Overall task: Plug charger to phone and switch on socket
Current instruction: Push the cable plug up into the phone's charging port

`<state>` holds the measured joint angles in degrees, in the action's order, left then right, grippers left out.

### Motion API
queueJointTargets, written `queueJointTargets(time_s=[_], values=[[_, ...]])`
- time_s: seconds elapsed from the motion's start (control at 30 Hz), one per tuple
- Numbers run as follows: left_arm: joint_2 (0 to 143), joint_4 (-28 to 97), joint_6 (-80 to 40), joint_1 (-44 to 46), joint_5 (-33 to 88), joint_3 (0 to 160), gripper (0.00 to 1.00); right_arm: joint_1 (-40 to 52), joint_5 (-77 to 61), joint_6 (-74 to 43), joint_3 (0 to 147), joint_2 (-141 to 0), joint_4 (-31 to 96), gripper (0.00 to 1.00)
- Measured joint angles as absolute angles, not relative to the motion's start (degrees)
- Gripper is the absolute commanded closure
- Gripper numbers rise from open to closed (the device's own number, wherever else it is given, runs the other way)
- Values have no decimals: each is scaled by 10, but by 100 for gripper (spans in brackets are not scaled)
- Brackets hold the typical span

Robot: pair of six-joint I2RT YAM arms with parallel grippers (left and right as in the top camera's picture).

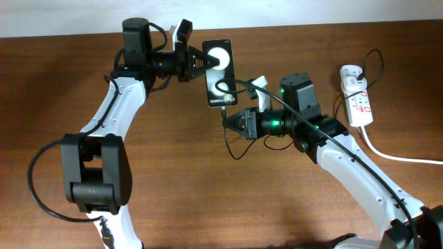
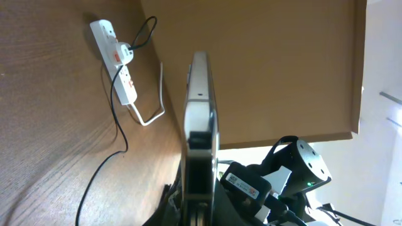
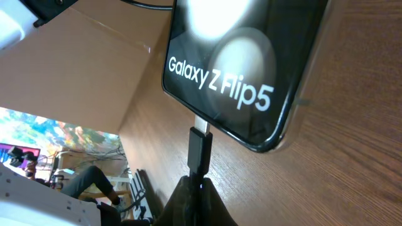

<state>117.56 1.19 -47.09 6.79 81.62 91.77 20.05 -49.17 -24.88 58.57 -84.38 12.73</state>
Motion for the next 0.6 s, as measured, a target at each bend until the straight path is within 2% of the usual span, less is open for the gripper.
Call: queueJointTargets(time_s=[0.6], values=[[1176, 10, -452, 68, 816, 918, 100, 201, -474, -253, 581, -844, 105, 96]])
